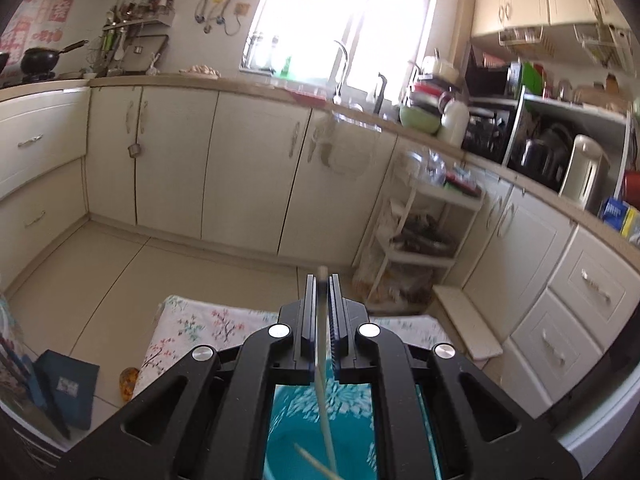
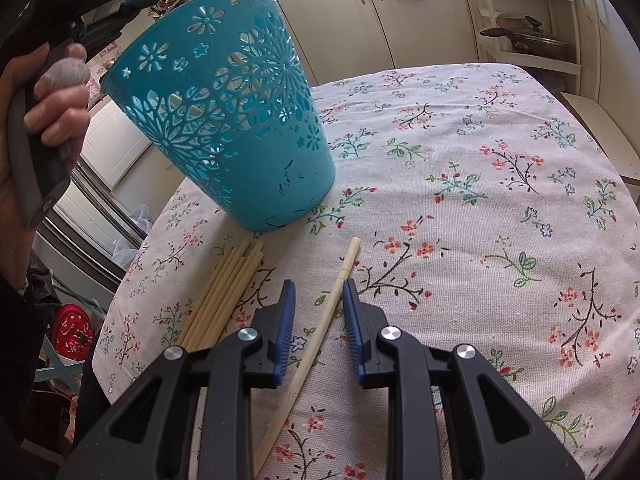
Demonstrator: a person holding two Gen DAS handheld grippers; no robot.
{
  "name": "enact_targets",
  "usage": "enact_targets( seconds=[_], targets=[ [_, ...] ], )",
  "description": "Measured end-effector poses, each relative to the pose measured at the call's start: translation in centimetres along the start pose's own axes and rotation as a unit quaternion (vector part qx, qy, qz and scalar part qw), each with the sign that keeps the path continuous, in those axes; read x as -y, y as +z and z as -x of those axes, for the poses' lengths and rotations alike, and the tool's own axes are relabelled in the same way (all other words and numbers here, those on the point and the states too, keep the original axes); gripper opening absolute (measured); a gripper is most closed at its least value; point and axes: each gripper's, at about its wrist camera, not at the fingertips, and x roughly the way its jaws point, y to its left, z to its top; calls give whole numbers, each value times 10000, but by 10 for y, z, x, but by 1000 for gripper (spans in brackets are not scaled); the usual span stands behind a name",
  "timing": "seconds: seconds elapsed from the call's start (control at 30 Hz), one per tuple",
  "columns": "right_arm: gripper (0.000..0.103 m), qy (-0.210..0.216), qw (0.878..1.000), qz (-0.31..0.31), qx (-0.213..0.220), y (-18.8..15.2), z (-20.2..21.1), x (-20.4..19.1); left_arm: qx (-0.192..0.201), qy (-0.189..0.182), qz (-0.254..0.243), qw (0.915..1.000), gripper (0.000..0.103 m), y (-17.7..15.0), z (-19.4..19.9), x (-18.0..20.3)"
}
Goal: Organize utensils
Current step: 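Open the left gripper to drop the chopstick into the cup, then close the right gripper on a loose chopstick beside the cup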
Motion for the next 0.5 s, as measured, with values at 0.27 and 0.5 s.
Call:
enact_targets(
  seconds=[0.27, 0.5],
  targets=[
    [25, -189, 9998, 68, 14, -2, 2, -3, 117, 614, 333, 9975, 51, -33, 61, -45],
    [22, -727, 9938, 832, -135, -1, -7, -30, -632, 1154, 536, 9898, 57, -103, 73, -95]
  ],
)
